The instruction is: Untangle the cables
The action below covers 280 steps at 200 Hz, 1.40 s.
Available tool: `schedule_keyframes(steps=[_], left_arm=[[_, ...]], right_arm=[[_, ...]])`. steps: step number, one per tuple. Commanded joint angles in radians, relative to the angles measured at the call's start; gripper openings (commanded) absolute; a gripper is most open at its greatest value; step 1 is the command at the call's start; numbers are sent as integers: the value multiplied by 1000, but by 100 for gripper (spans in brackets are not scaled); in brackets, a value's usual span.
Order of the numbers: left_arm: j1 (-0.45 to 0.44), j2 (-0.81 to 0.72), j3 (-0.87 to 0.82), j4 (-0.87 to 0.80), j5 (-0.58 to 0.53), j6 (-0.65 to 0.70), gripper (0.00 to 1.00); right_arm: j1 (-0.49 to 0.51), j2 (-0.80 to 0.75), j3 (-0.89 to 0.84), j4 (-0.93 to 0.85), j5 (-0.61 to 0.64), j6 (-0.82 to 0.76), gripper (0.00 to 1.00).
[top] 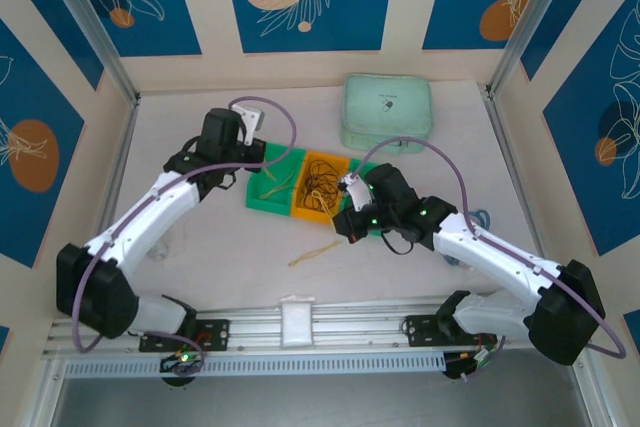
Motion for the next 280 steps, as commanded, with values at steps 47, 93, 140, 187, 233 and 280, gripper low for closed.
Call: schedule_keyframes(steps=[47,93,140,187,233,280], left_arm=[[-9,236,215,-231,-34,103,0],[-18,356,283,-251,5,114,0],[-19,397,278,-194,30,101,8],[-18,367,224,-101,23,88,25],[-19,294,141,21,29,67,47],[-19,40,-54,233,141,-66,43]], right_arm=[[-26,-57,-39,-6,-19,26,0],[-29,-67,-45,-8,-20,34,0],[-30,-78,-49,-13,-15,35,0],[-32,-84,-50,-16,-4,40,0],[-32,-87,-40,-10,8,56,0],[-27,-66,-1,29,44,157,0]])
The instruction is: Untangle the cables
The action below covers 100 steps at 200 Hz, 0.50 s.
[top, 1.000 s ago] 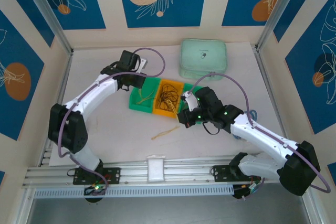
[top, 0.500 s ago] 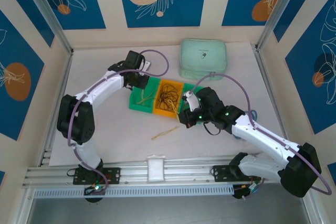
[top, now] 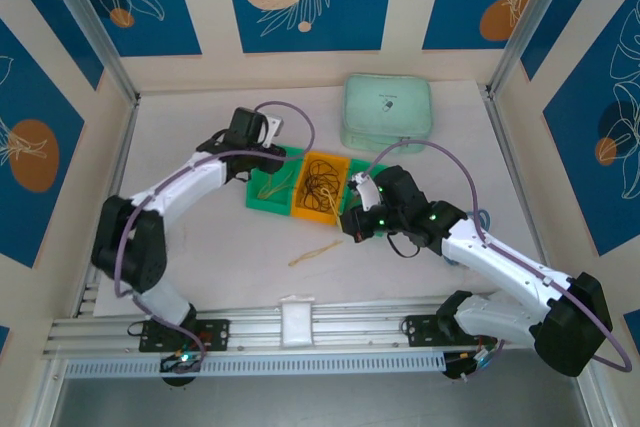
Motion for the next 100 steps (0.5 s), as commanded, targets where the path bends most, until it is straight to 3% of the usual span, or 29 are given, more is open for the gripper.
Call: schedule_keyframes(steps=[1,37,100], left_arm=[[-7,-165,-78,161,99,-95,43],[-6,-412,-238,245,151,-197,45],[-7,-821,-421,75,127,-278,54]], right_arm=[[2,0,36,30,26,76,0],[31,31,82,69,56,161,0],[103,213,249,99,122,263,0]])
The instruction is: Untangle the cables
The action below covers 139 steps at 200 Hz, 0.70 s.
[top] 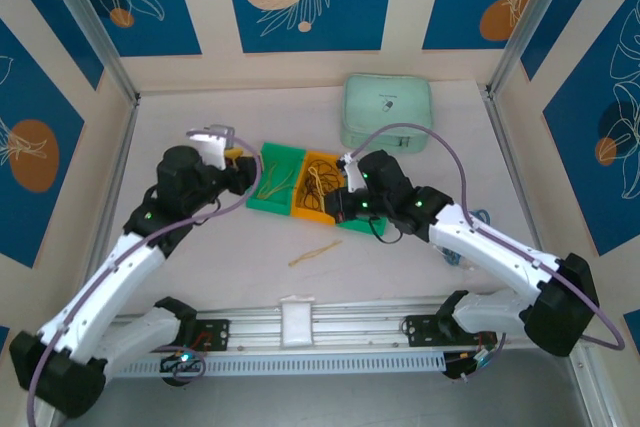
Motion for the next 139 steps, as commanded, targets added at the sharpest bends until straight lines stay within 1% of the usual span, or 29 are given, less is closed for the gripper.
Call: schedule_keyframes(steps=[1,16,28,49,61,71,91,106,139], left_arm=[[-5,-108,-63,-73,20,-63,54],[-5,-185,-109,-85,-4,-92,54],[-5,-228,-131,-119,-53,-116,54],[-5,-253,-116,-247,-155,-125,54],[-5,-258,-112,-288,-187,-114,55],[-4,-266,-117,-300,-200,-105,56],[-5,-293,-139,-291,-210,-90,58],[-5,-312,-153,-285,-219,-79,58],[-5,-320,-152,-301,-217,-51,58]], right_arm=[[33,75,70,43,48,80,0],[71,144,115,63,102,100,0],[94,200,140,98,139,127,0],[105,296,184,160,180,179,1],[105,352,209,201,203,209,2],[106,396,230,236,218,234,2],[99,487,263,317,228,306,7],[86,558,301,351,218,361,8],[79,695,366,398,257,432,8]])
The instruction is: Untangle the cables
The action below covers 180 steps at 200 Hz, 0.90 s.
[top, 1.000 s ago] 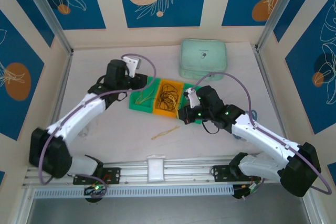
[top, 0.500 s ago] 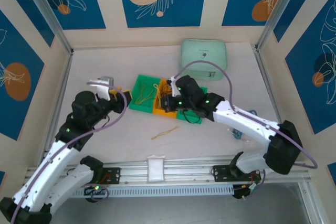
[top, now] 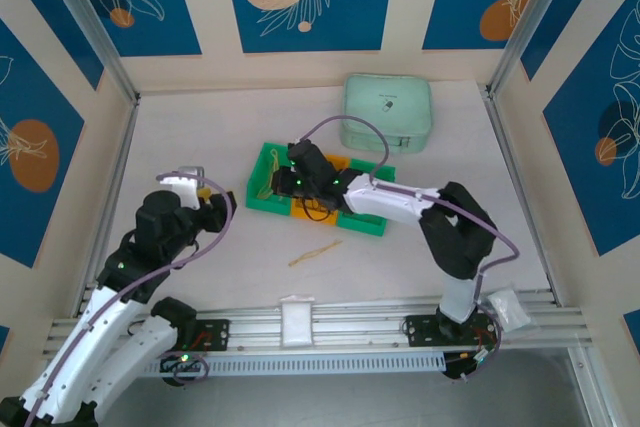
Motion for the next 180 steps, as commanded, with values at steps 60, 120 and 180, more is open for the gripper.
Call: schedule_keyframes(steps=[60,120,180], left_arm=[[-5,-15,-5,-42,-39,57,59],[-5,-8,-23,-14,-11,43,59],[-6,-3,-4,-42,19,60,58]], right_arm=[[10,140,102,83,114,102,11],[30,126,109,12,149,53,16],[33,72,57,30,148,12,16]])
